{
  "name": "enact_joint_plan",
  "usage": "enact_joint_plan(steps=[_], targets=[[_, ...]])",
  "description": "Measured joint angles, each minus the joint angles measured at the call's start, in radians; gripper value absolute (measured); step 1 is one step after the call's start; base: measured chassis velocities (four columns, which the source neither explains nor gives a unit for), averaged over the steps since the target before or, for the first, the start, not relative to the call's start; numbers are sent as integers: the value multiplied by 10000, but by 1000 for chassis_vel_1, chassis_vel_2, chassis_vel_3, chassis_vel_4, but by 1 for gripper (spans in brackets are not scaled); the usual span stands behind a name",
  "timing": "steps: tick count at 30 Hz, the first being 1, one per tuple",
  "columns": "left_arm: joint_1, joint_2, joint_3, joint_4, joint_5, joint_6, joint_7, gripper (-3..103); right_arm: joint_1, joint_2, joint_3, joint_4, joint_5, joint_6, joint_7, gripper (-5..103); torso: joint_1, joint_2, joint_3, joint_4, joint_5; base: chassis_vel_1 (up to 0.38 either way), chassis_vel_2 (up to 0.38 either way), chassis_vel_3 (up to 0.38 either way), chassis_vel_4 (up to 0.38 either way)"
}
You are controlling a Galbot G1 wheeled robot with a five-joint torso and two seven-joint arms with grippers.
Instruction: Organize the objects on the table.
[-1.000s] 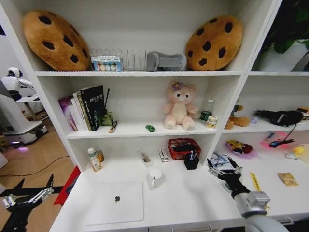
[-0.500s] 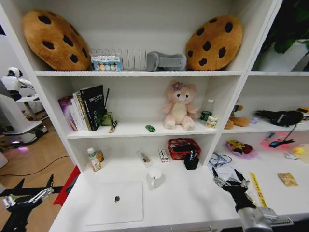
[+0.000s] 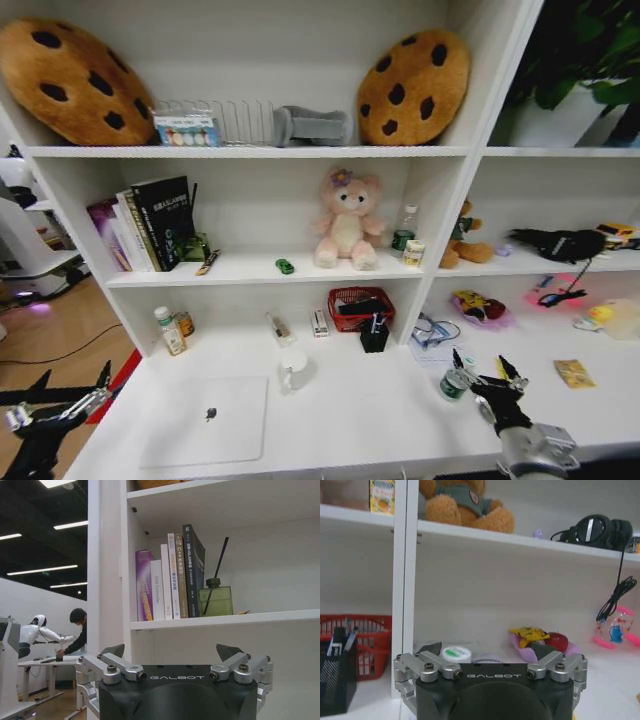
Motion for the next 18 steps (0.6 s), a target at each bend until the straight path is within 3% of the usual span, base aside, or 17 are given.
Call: enact_joint_plan(steps=[1, 2, 3, 8, 9, 11, 13, 18], targets=[[0, 1, 0, 1, 0, 0, 0, 100, 177, -139, -235, -265, 18, -118, -4, 95, 1, 0, 1, -9, -6, 0, 0, 0, 0], [-1, 2, 0, 1, 0, 0, 0, 100, 312, -200, -397, -401, 21, -203, -13, 95, 2, -1, 2, -9, -2, -18, -6, -36, -60], [0, 2, 0, 1, 0, 0, 0, 100, 529, -247, -650, -532, 28, -330, -26, 85, 2, -1, 1, -8, 0, 17, 84, -57, -97], [-1, 2, -1, 3, 0, 0, -2, 100, 863, -222, -1018, -612, -34, -484, -9, 74, 3, -2, 1, 0, -1, 37, 78, -31, -56], [-1, 2, -4, 3, 0, 0, -2, 100, 937, -191, -1117, -595, -97, -518, 16, 63, 3, -1, 1, -2, 0, 0, 0, 0, 0], [-1, 2, -3, 3, 0, 0, -3, 100, 948, -175, -1141, -565, -126, -520, 31, 63, 3, -1, 1, -3, -2, 0, 0, 0, 0], [0, 2, -3, 2, 0, 0, -2, 100, 913, -134, -1148, -447, -173, -519, 63, 52, 2, -1, 1, -5, 2, 0, 0, 0, 0], [-1, 2, -3, 3, 0, 0, -3, 100, 596, -24, -946, -209, -238, -374, 65, 36, 1, 0, 0, -3, 0, 0, 0, 0, 0]])
